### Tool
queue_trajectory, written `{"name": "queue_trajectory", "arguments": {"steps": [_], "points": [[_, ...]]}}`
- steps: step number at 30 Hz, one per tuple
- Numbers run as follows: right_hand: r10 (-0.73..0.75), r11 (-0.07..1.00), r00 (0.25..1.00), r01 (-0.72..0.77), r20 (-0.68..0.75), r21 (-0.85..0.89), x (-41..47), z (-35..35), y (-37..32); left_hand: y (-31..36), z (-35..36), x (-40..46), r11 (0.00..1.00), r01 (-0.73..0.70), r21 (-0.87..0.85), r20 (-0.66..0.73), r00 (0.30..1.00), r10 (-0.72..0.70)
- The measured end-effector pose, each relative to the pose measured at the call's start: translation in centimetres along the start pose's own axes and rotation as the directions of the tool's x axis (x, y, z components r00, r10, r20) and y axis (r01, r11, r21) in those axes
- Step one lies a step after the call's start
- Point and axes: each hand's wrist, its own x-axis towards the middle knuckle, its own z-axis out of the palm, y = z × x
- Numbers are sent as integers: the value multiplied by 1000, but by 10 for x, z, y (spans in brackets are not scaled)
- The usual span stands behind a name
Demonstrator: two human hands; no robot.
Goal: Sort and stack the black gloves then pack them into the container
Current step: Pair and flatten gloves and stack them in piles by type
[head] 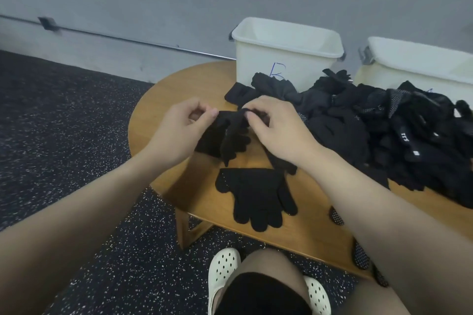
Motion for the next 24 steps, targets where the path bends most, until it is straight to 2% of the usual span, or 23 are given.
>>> {"name": "queue_trajectory", "arguments": {"steps": [3,7,10,12,15,20,24], "points": [[68,991,995,-58,-80,119,-5,-24,-15,26,0,-8,995,62,-82,-24,998,-65],[192,968,967,-158,-165,195,-21,-55,-27,60,9,-31,970,159,-186,104,985,-141],[241,960,952,-204,-187,194,-41,-79,-35,84,16,-50,958,95,-270,142,988,-58],[279,942,942,-231,-189,243,-58,-93,-42,95,22,-56,967,44,-252,149,989,-7],[315,919,928,-247,-197,307,-88,-107,-45,113,29,-59,976,-20,-216,104,994,43],[392,860,905,-296,-165,416,-134,-129,-35,150,42,-69,938,-73,-338,60,993,99],[390,877,900,-298,-195,376,-155,-146,-27,172,67,-68,917,-108,-383,89,984,153]]}}
